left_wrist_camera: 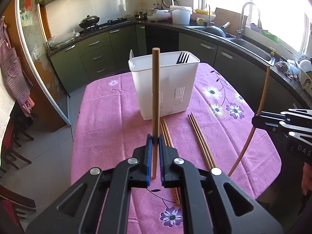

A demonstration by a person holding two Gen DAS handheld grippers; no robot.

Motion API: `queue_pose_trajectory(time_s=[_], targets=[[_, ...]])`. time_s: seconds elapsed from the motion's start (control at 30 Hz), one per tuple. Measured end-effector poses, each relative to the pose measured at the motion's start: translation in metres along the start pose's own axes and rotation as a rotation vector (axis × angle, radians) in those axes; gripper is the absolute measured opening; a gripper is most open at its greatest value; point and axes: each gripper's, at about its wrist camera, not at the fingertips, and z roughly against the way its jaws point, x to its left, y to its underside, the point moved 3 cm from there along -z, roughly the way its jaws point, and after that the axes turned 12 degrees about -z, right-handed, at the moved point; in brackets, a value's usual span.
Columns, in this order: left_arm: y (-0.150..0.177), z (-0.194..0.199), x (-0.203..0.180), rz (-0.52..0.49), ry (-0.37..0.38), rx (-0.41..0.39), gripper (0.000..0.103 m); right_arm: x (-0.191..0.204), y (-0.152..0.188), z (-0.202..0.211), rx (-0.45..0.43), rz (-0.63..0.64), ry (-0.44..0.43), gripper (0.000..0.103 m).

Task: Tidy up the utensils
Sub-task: 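Lift both chopsticks over the white holder, drop them in, open both tools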

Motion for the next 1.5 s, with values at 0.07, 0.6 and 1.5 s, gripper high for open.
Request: queue_pose_trajectory(time_s=[0.07, 0.6, 1.5], targets=[[-0.001, 0.000, 0.000, 0.001, 0.002, 0.000, 0.007, 0.000, 0.000, 0.000, 0.001, 0.001, -0.001, 0.007], [-0.025, 0.014, 0.006, -0.007, 0.040, -0.009, 0.007, -0.002, -0.003, -0.002, 0.007, 0.002, -0.015, 0.007], [-0.200, 0.049, 0.041, -0.004, -0.057, -0.184, 0.007, -0.011, -0.006, -0.007, 0.013, 0.005, -0.070, 0.007]])
